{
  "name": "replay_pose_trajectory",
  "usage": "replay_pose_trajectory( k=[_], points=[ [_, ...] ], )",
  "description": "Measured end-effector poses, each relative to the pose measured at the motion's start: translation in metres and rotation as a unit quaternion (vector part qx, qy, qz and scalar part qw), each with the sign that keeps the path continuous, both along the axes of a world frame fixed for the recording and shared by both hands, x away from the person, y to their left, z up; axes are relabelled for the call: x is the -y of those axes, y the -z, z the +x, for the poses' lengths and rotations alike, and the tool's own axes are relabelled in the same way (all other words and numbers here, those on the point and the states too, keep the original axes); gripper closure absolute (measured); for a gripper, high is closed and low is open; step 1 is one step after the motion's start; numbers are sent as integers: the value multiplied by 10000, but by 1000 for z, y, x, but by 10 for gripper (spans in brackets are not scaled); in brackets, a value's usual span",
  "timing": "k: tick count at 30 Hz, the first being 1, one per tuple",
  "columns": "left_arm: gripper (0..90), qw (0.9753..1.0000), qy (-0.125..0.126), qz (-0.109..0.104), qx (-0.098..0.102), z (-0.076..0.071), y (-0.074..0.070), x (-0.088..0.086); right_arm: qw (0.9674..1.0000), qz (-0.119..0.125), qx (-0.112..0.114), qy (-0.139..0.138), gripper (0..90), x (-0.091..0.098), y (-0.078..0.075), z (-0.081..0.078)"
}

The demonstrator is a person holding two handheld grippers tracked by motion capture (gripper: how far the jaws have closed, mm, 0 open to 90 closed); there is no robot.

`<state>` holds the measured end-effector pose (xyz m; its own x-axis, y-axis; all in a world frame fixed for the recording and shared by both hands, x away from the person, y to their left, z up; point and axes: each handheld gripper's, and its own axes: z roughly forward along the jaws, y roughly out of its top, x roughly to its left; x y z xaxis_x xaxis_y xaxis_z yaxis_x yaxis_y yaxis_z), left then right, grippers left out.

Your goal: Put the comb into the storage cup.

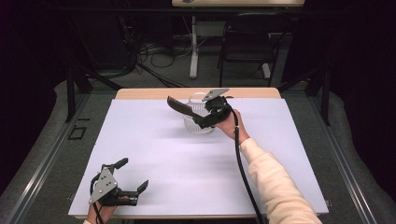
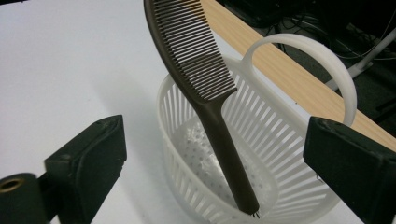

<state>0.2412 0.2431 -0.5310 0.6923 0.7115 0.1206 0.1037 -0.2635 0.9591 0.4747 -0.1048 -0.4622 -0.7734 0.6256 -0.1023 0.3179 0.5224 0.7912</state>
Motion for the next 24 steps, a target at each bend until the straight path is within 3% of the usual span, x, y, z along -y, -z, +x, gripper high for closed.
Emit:
replay_pose_trajectory(
  k=[6,24],
  points=[
    [1,10000,5,-2,-1,0,0,0,9999,0,-88,-72,0,5,-6,-8],
    [1,10000,12,-13,4,0,0,1,9997,36,-205,-154,0,33,-17,-32]
  ],
)
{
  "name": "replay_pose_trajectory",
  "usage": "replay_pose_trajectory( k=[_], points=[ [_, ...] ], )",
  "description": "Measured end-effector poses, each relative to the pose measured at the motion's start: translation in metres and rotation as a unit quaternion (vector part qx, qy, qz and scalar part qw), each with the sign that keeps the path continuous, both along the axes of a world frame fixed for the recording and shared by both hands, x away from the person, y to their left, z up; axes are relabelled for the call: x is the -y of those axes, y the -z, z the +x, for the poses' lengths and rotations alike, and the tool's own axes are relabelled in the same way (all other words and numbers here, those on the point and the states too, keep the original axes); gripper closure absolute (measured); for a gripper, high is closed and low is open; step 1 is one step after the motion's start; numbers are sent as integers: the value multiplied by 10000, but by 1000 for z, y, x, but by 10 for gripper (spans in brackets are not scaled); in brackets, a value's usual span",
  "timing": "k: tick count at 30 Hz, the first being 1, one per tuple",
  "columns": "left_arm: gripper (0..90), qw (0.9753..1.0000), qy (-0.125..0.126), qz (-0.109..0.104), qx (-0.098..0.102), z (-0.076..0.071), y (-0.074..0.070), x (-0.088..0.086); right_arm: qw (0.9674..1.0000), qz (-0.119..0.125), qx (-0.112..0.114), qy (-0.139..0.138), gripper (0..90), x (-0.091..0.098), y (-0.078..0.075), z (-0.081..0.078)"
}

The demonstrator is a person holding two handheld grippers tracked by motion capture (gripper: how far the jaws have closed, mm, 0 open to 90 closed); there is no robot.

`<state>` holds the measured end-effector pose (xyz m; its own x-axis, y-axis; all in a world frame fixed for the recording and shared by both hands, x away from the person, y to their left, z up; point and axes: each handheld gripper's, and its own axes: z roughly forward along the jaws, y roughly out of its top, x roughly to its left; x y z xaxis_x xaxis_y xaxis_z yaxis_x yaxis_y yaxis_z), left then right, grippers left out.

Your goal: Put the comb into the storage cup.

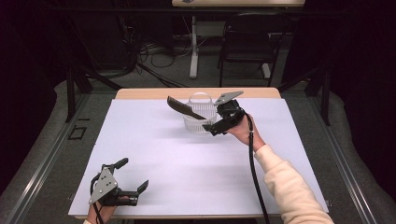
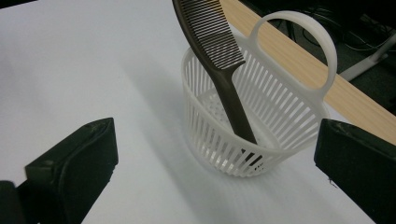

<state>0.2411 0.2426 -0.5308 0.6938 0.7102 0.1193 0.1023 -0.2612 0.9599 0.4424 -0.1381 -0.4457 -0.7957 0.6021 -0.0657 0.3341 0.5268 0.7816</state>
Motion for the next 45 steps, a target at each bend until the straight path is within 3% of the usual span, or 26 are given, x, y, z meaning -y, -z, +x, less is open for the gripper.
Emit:
replay_pose_trajectory(
  k=[26,45],
  points=[
    [1,10000,2,5,-12,0,0,1,10000,32,47,-19,0,33,0,-39],
    [1,10000,-1,5,-20,0,0,1,9999,70,110,48,0,60,9,-72]
  ],
)
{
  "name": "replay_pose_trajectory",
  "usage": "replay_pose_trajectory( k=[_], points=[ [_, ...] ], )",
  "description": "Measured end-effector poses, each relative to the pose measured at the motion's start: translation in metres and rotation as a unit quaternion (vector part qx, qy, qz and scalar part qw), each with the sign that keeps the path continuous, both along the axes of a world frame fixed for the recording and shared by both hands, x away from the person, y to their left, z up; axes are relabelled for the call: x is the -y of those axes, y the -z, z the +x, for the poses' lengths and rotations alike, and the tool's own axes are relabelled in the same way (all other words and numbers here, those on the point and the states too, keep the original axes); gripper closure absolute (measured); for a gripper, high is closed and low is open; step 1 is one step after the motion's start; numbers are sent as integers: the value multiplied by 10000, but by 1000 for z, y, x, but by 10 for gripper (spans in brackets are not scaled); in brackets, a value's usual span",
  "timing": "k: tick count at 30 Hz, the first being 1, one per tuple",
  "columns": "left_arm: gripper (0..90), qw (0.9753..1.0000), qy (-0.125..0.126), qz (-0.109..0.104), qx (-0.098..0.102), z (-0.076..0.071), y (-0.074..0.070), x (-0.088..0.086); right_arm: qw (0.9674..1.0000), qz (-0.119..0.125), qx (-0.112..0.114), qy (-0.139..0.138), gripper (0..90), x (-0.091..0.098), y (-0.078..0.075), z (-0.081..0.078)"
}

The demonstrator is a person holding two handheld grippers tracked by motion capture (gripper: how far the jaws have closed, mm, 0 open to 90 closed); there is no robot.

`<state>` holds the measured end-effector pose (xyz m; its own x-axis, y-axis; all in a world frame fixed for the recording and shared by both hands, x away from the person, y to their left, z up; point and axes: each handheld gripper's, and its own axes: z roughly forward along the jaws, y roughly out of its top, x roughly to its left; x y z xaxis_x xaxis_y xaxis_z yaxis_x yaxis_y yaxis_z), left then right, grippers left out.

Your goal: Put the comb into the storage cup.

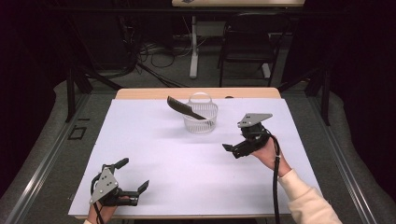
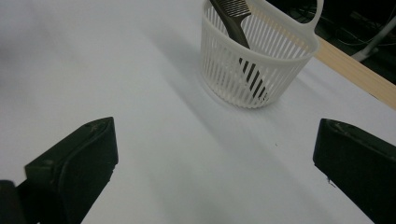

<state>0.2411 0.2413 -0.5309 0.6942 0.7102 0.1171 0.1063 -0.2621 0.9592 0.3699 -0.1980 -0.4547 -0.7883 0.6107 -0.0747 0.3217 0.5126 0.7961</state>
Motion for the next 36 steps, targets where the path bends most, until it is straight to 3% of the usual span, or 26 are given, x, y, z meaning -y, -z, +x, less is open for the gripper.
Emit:
replay_pose_trajectory(
  k=[15,25,36],
  points=[
    [1,10000,-1,6,-2,0,0,0,10000,21,-8,90,0,19,11,-24],
    [1,10000,-8,14,-11,0,0,1,9996,51,182,218,0,32,19,-42],
    [1,10000,-2,17,-16,0,0,1,9993,113,194,293,0,41,30,-57]
  ],
)
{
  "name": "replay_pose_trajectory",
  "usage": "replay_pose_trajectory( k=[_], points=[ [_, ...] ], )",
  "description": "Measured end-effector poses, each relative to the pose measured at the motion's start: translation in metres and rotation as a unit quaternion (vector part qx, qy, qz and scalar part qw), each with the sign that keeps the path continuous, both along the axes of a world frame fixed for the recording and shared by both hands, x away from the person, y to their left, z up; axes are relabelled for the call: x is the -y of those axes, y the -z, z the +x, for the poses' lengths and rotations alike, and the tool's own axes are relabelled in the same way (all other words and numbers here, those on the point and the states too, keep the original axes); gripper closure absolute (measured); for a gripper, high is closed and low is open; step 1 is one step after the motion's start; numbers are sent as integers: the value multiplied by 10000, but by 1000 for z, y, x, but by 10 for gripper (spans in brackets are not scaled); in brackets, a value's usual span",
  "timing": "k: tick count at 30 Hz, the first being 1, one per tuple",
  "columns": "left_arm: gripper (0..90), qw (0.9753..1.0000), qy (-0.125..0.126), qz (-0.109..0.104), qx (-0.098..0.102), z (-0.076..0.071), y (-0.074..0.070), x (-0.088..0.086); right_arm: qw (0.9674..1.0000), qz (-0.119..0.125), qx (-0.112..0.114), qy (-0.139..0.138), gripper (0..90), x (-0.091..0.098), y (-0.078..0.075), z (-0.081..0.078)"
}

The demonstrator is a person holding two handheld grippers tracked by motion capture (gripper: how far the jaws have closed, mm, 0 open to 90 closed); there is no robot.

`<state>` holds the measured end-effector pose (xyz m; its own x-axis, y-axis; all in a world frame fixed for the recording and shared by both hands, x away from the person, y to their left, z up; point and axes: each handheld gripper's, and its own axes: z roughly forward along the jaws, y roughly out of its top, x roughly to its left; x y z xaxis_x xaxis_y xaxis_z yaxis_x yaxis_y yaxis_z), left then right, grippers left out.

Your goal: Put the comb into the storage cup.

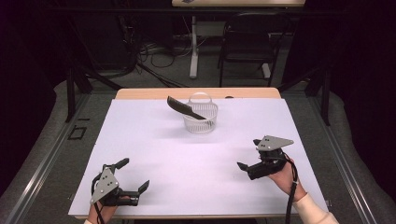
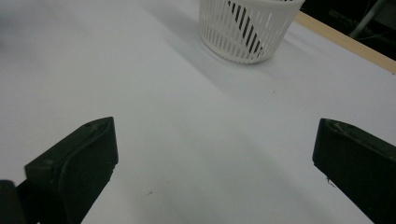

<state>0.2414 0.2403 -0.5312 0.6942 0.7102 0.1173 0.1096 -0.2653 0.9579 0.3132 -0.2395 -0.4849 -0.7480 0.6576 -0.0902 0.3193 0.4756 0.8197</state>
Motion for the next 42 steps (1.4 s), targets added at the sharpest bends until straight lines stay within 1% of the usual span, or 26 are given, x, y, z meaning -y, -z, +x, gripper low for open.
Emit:
replay_pose_trajectory(
  k=[6,10,12,18,20,21,28,33,38,42],
  points=[
    [1,10000,11,2,-3,0,0,0,10000,53,74,30,0,3,6,-9],
    [1,10000,8,2,-8,0,0,0,10000,48,59,43,0,5,10,-15],
    [1,10000,10,13,-8,0,0,0,9999,85,31,46,0,6,11,-17],
    [1,10000,5,5,-22,0,1,1,9999,70,81,66,0,9,14,-24],
    [1,10000,4,7,-24,1,1,1,9998,124,118,85,0,11,16,-26],
    [1,10000,3,4,-33,1,1,1,9998,132,98,102,0,12,17,-27],
    [1,10000,2,11,-48,1,1,1,9999,81,86,98,0,15,25,-34],
    [1,10000,-2,19,-40,0,1,1,9996,121,139,192,0,20,31,-40],
    [1,10000,-9,28,-59,1,2,1,9991,176,280,247,0,25,33,-47],
    [1,10000,-13,22,-44,1,2,1,9989,199,281,303,0,28,35,-50]
  ],
)
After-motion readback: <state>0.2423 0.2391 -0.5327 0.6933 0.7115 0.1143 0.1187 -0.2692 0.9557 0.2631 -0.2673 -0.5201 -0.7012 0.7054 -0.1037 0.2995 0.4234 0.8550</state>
